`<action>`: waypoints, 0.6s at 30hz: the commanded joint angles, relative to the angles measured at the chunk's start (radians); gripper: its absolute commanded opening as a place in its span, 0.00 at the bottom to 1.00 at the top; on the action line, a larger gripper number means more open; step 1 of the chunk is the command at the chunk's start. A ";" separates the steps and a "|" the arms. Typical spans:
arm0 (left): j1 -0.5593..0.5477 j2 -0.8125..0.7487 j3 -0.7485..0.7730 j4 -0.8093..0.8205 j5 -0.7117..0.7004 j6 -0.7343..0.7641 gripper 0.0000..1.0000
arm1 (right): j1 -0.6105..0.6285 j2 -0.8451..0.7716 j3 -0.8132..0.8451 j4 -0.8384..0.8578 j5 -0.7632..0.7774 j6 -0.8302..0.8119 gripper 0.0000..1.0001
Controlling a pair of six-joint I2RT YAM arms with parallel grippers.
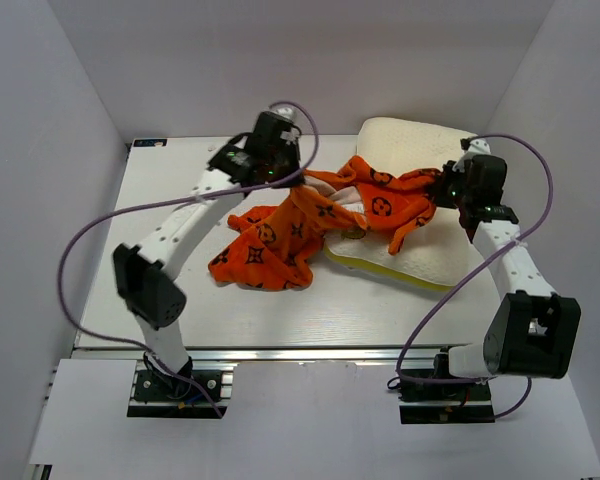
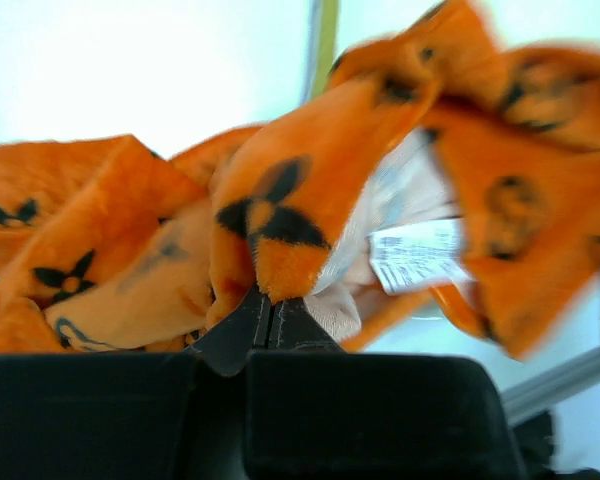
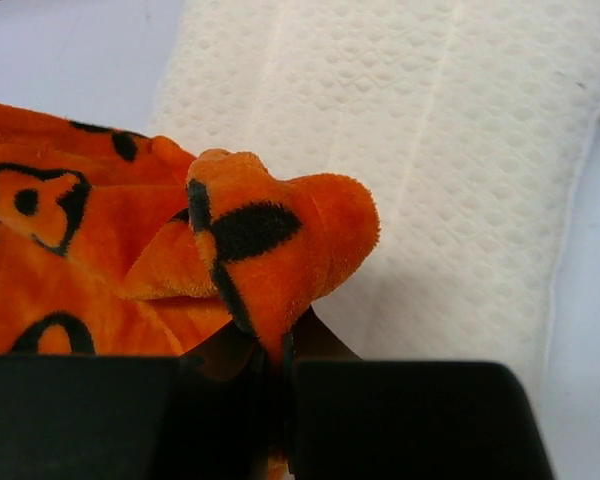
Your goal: Put the pillow into the pillowcase
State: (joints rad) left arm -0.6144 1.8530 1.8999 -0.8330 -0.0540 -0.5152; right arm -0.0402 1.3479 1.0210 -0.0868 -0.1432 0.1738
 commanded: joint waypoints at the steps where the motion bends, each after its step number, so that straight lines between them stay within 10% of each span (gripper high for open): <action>1: 0.038 -0.201 -0.030 0.021 -0.038 -0.057 0.00 | 0.032 0.055 0.099 0.032 -0.078 -0.016 0.00; 18: 0.237 -0.396 -0.104 -0.117 -0.107 -0.043 0.00 | 0.427 0.591 0.738 0.130 0.076 0.070 0.00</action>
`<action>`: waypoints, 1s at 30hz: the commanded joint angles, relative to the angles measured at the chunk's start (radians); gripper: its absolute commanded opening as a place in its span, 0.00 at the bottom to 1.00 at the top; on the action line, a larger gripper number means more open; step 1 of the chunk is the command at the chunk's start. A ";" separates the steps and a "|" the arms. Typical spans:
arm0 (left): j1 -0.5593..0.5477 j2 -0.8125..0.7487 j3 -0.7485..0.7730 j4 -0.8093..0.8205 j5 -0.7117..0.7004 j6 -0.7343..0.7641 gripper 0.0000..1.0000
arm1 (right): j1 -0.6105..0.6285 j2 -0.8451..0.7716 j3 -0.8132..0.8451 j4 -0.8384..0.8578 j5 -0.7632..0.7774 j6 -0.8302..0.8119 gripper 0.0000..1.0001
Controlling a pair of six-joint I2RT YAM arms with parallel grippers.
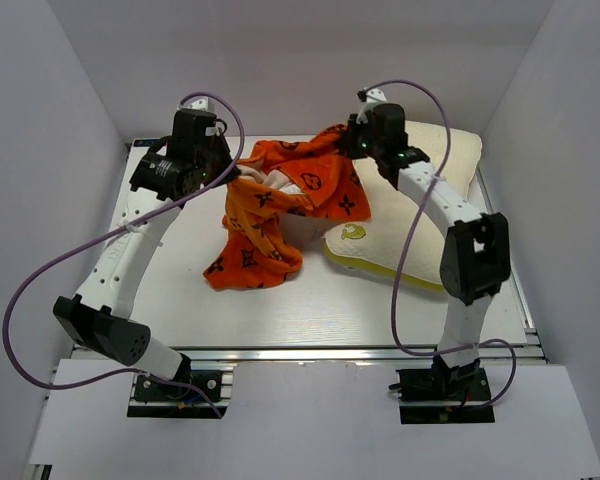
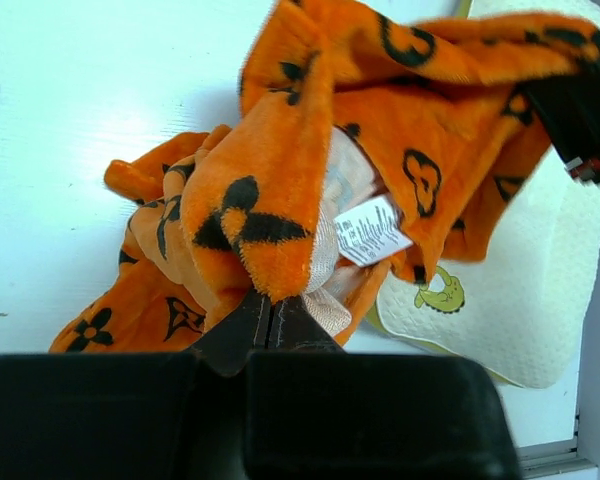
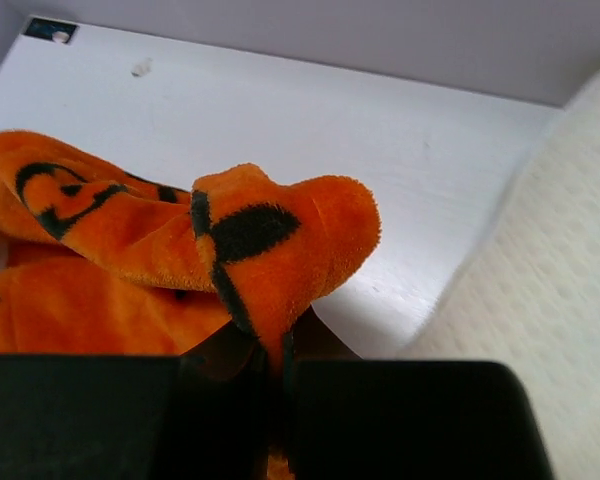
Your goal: Put the pillow into the pillowcase
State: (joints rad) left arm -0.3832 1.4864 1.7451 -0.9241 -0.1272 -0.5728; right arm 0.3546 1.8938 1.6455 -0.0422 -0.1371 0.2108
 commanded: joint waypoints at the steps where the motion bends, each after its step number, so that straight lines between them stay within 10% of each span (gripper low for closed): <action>1: 0.007 -0.025 0.047 -0.018 -0.034 0.014 0.00 | 0.038 0.071 0.137 0.097 0.106 0.038 0.00; 11: 0.021 0.210 0.022 0.185 -0.064 -0.025 0.00 | 0.034 0.344 0.339 0.292 0.376 -0.148 0.02; 17: 0.043 0.497 0.261 0.177 -0.094 -0.027 0.00 | 0.000 0.254 0.260 0.301 0.294 -0.251 0.58; 25: 0.078 0.618 0.505 0.120 -0.054 0.022 0.67 | -0.135 -0.175 -0.237 0.352 -0.723 -0.546 0.85; 30: 0.079 0.456 0.410 0.067 -0.126 0.096 0.75 | -0.063 -0.266 -0.366 0.092 -0.825 -0.758 0.83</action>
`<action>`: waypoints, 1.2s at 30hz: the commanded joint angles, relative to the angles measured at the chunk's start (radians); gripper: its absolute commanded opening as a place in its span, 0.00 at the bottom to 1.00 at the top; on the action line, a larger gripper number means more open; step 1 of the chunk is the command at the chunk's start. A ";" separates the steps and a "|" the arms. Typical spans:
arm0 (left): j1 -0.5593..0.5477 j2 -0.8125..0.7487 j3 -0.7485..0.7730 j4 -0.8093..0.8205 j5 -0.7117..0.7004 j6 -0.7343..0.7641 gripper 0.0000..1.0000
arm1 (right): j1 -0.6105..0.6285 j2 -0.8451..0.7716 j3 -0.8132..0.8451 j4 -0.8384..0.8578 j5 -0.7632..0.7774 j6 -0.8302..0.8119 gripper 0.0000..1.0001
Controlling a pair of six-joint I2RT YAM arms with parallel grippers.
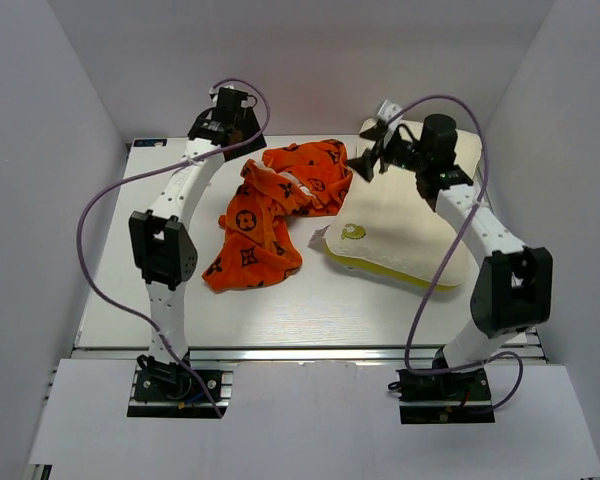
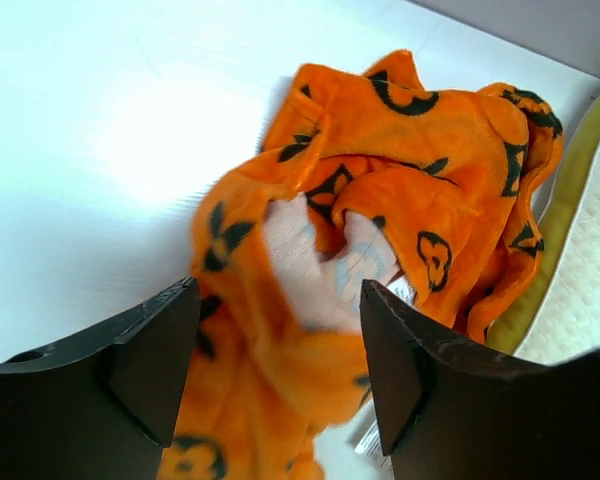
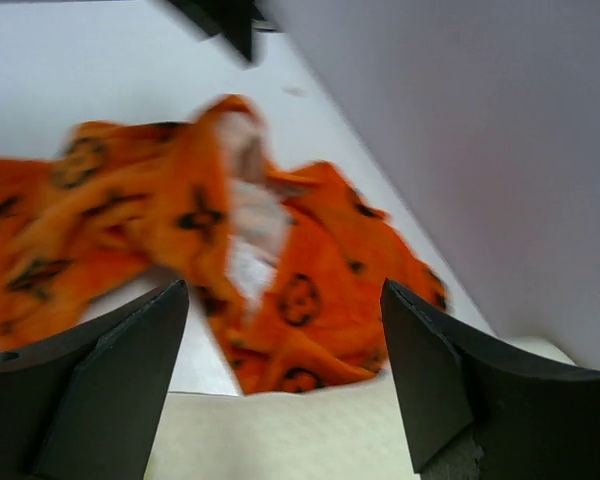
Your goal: Put the pillow into the pillowcase
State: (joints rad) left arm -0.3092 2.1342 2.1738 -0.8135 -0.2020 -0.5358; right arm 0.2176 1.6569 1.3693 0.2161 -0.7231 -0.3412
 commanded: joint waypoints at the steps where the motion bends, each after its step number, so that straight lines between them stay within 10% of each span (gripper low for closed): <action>1: 0.005 -0.229 -0.052 -0.053 -0.057 0.074 0.75 | 0.116 -0.049 -0.114 -0.178 -0.217 -0.246 0.82; 9: -0.083 -0.753 -0.824 0.013 0.076 -0.025 0.63 | 0.239 0.084 -0.027 -0.293 0.046 -0.162 0.62; 16: -0.171 -0.890 -1.159 0.079 0.084 -0.194 0.72 | 0.293 0.274 0.138 -0.423 0.226 -0.255 0.57; 36: -0.169 -0.539 -0.999 0.247 0.118 -0.179 0.79 | 0.312 0.590 0.407 -0.580 0.410 -0.321 0.64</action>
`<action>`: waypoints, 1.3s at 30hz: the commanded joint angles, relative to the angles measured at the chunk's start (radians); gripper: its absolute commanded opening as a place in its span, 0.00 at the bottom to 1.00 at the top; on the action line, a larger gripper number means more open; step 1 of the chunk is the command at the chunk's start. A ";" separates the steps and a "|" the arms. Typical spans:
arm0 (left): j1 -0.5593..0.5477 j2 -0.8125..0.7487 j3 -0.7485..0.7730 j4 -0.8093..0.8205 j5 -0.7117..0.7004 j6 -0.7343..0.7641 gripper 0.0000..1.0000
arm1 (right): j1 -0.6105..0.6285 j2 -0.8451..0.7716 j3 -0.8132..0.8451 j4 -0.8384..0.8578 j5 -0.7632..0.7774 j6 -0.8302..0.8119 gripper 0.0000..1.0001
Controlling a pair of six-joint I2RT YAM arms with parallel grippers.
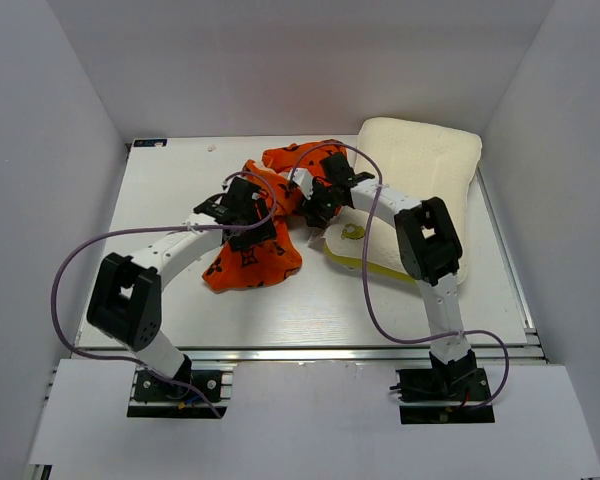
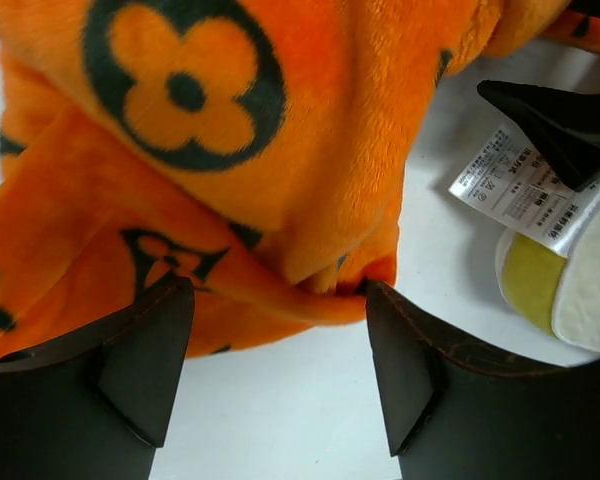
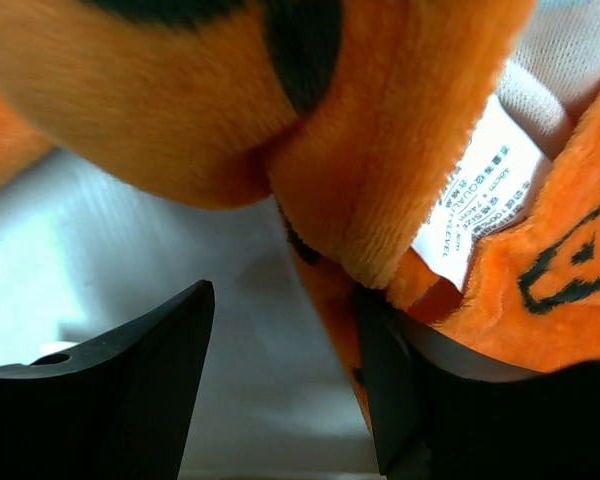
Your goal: Put the pillow into the pillowcase
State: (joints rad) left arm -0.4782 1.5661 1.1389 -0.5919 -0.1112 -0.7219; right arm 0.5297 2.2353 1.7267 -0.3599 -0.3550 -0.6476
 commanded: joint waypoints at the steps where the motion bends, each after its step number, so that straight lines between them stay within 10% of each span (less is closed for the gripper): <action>1: -0.002 0.057 0.036 0.026 0.031 0.012 0.79 | 0.000 0.024 0.053 -0.002 0.048 -0.015 0.65; 8: 0.000 0.101 -0.017 0.015 0.035 0.027 0.73 | 0.000 0.087 0.114 0.001 0.039 -0.003 0.61; 14: 0.000 0.107 -0.085 0.003 0.001 0.030 0.60 | 0.000 0.075 0.114 -0.062 -0.045 -0.036 0.24; 18: 0.007 0.098 -0.091 -0.045 -0.044 0.030 0.28 | 0.000 0.021 0.085 -0.134 -0.133 -0.072 0.00; 22: 0.113 0.042 -0.047 -0.191 -0.143 0.030 0.00 | -0.004 -0.143 -0.077 -0.111 -0.205 -0.115 0.00; 31: 0.548 -0.152 0.208 -0.401 -0.346 0.163 0.00 | -0.013 -0.353 -0.259 -0.117 -0.280 -0.225 0.00; 39: 0.671 -0.156 0.242 -0.408 -0.378 0.148 0.00 | 0.036 -0.537 -0.464 -0.237 -0.395 -0.340 0.00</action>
State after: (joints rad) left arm 0.1574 1.4101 1.3701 -0.9592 -0.4641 -0.5865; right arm 0.5331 1.8004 1.3441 -0.5056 -0.6674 -0.9066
